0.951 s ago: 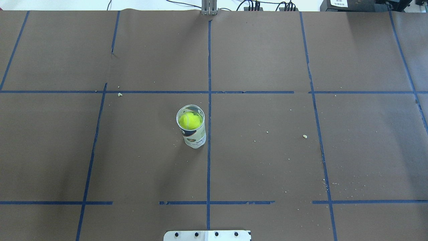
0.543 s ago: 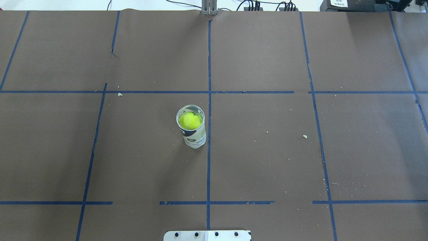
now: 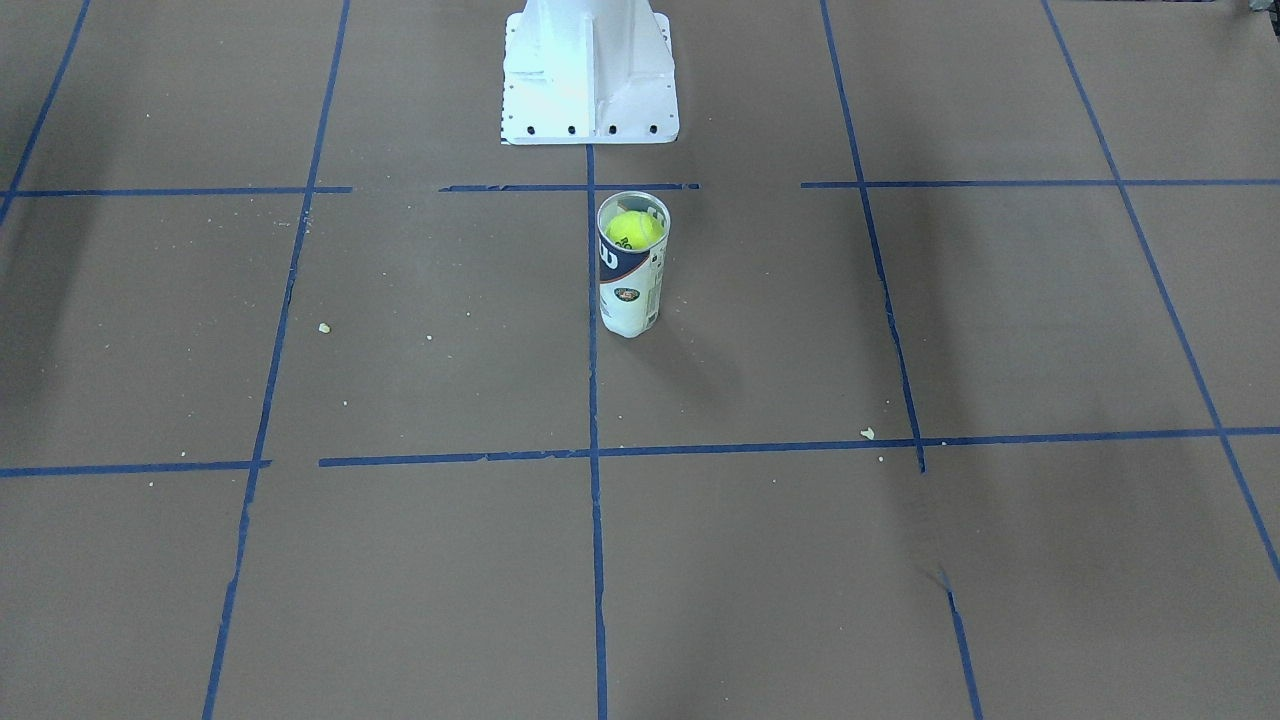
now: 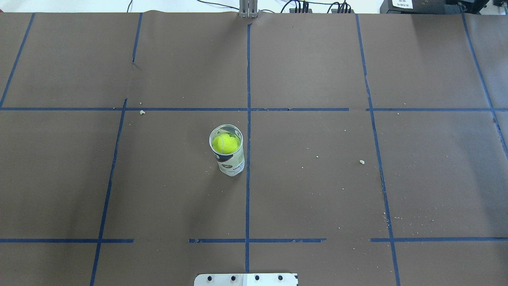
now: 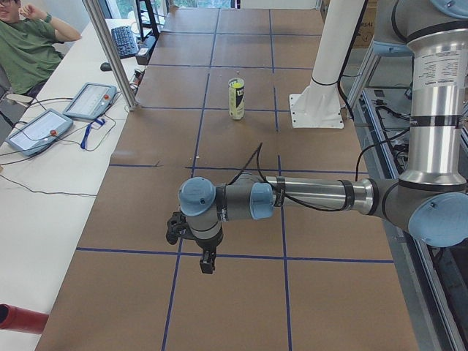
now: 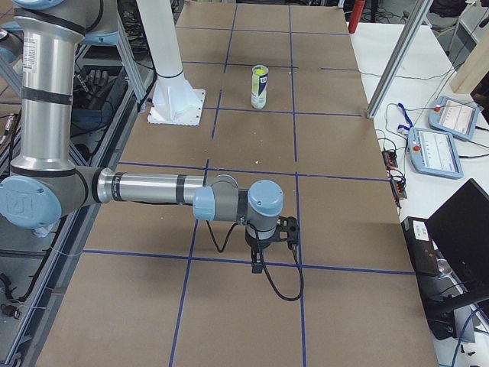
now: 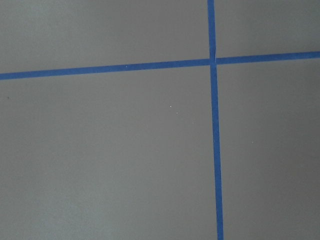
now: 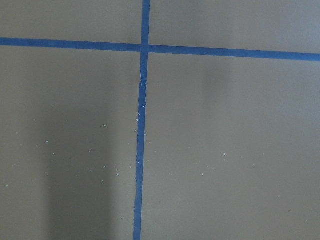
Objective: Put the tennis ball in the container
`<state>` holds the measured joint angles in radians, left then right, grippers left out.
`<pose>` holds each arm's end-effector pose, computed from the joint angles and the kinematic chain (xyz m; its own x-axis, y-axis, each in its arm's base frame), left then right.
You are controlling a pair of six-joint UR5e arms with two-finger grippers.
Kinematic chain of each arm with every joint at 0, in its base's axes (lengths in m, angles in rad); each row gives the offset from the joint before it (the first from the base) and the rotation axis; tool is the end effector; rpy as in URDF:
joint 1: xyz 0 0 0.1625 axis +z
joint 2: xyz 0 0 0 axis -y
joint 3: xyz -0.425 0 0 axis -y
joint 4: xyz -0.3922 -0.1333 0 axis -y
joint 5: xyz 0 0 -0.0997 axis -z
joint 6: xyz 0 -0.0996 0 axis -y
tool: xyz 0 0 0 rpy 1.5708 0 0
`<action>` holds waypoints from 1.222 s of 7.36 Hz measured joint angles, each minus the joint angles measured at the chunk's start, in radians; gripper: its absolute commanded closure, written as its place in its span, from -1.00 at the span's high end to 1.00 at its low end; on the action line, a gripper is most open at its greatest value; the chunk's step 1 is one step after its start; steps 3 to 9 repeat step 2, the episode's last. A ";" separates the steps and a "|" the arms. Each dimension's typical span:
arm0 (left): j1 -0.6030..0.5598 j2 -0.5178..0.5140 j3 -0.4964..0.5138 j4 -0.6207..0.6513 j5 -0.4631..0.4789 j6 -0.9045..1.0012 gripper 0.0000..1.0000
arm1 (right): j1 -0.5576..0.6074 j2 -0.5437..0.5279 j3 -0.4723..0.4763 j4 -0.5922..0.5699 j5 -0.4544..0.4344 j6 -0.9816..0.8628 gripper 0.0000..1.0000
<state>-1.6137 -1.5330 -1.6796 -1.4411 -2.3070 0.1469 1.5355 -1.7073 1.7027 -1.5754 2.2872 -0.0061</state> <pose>-0.0865 -0.4671 0.6389 0.7370 0.0756 -0.6717 -0.0658 0.9970 0.0401 0.0526 -0.4355 0.6614 0.7537 -0.0267 0.6567 0.0399 0.9992 -0.0052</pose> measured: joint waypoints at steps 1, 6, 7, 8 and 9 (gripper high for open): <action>0.000 -0.003 -0.008 -0.002 0.000 0.002 1.00 | 0.000 0.000 0.000 0.000 0.000 0.000 1.00; 0.001 -0.006 -0.015 -0.003 0.000 0.004 1.00 | 0.000 0.000 0.000 0.000 0.000 0.000 1.00; 0.001 -0.006 -0.015 -0.003 0.000 0.004 1.00 | 0.000 0.000 0.000 0.000 0.000 0.000 1.00; 0.001 -0.006 -0.015 -0.003 0.000 0.004 1.00 | 0.000 0.000 0.000 0.000 0.000 0.000 1.00; 0.001 -0.006 -0.015 -0.003 0.000 0.004 1.00 | 0.000 0.000 0.000 0.000 0.000 0.000 1.00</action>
